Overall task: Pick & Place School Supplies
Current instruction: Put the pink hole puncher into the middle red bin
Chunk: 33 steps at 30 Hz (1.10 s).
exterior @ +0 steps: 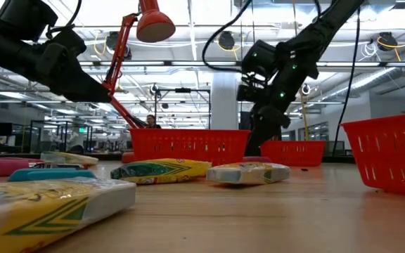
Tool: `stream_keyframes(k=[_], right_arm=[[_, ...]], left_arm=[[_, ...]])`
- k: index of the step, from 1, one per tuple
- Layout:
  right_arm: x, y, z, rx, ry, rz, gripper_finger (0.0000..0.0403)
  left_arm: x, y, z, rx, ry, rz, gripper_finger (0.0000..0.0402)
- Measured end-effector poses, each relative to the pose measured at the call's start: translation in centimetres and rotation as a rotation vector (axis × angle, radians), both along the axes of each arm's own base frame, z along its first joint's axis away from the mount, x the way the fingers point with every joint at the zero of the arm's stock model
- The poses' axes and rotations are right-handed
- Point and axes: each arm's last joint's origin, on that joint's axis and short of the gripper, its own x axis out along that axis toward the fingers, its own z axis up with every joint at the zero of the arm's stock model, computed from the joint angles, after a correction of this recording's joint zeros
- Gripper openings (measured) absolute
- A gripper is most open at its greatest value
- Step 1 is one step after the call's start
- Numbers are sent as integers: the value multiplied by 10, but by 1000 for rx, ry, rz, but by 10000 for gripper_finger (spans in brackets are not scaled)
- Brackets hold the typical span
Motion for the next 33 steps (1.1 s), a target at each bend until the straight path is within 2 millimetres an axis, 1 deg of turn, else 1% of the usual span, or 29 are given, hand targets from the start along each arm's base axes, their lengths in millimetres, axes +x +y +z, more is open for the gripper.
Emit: stream_keyframes(k=[8,13,23,29,33], right_arm=[[15,-10,-6,5,51,6,222],[17,-12,-12,11,79,2,222],[12,-17,-13,-11,130,-43,222],[5,-28,-15,-57,167,-91,222],[0,-35,-15,-34,174,-117,222]], left_arm=[[0,0,1,0,-6,1,285],[0,0,0,-1,-6,0,285],[0,0,-1,-10,9,2,285],[0,0,-1,-11,9,2,285],[0,0,-1,-11,8,3,285]])
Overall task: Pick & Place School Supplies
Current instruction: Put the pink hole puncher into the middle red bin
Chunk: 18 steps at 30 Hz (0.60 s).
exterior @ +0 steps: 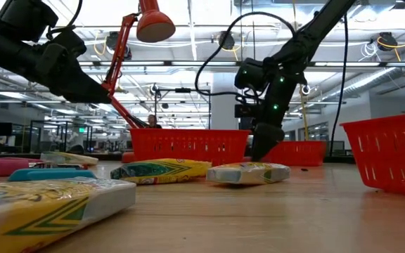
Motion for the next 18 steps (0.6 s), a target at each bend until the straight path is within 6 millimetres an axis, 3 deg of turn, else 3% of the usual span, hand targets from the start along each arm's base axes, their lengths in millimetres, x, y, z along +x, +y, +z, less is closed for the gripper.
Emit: stream_keyframes(k=[18], right_arm=[[12,23,1,85,-53,40,216]], left_arm=[[0,0,0,5,2,-1,285]])
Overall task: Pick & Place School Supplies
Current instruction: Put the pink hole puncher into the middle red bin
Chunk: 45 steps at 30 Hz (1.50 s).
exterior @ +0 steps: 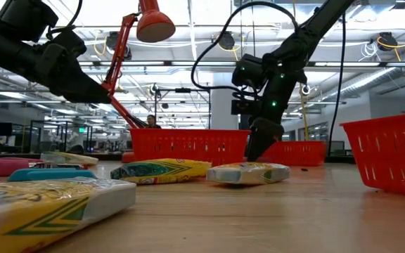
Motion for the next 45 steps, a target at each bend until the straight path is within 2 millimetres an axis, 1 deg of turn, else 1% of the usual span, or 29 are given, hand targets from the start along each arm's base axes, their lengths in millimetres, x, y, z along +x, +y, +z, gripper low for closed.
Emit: stream_keyframes(k=[6,11,13,15,19,24,29,33,37,39,43,45], right_arm=[[3,3,-13,24,30,-2,194],[4,3,-15,25,31,-3,165],[5,3,-15,22,24,-4,143],[4,3,-13,22,24,-4,113],[4,4,-13,17,27,5,33],[10,13,-12,-4,6,18,31],[24,34,-8,-111,-55,60,31],[32,45,-1,-162,-117,77,31],[33,55,13,-234,-146,85,31],[30,61,23,-250,-154,90,31],[25,74,53,-273,-248,117,31],[21,83,64,-255,-272,143,31]], left_arm=[[0,0,0,1,0,0,285],[0,0,0,0,1,3,285],[0,0,0,1,1,6,285],[0,0,0,3,2,8,285],[0,0,0,3,1,8,285],[0,0,0,3,2,8,285],[0,0,0,3,2,8,285],[0,0,0,-1,3,9,285],[0,0,-1,-2,7,10,285],[0,0,-1,-2,7,10,285],[0,0,-1,-3,9,11,285],[0,0,-1,-8,7,12,285]])
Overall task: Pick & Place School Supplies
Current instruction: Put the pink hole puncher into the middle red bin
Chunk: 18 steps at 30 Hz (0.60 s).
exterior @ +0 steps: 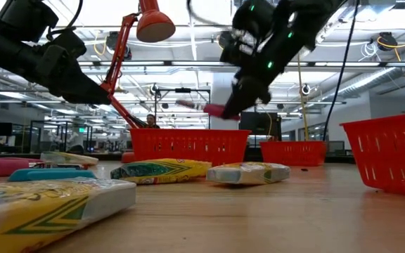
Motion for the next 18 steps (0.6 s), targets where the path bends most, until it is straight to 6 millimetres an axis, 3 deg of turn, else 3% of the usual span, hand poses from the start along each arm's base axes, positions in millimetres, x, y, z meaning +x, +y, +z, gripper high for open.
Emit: stream_keyframes(k=[5,11,18], right_arm=[[-3,26,11,184,-53,125,31],[5,59,2,312,-59,242,31],[11,64,-5,334,-73,244,31]], left_arm=[[0,0,0,-2,-2,0,285],[0,0,0,-4,-5,2,285],[0,0,1,-1,-10,1,285]])
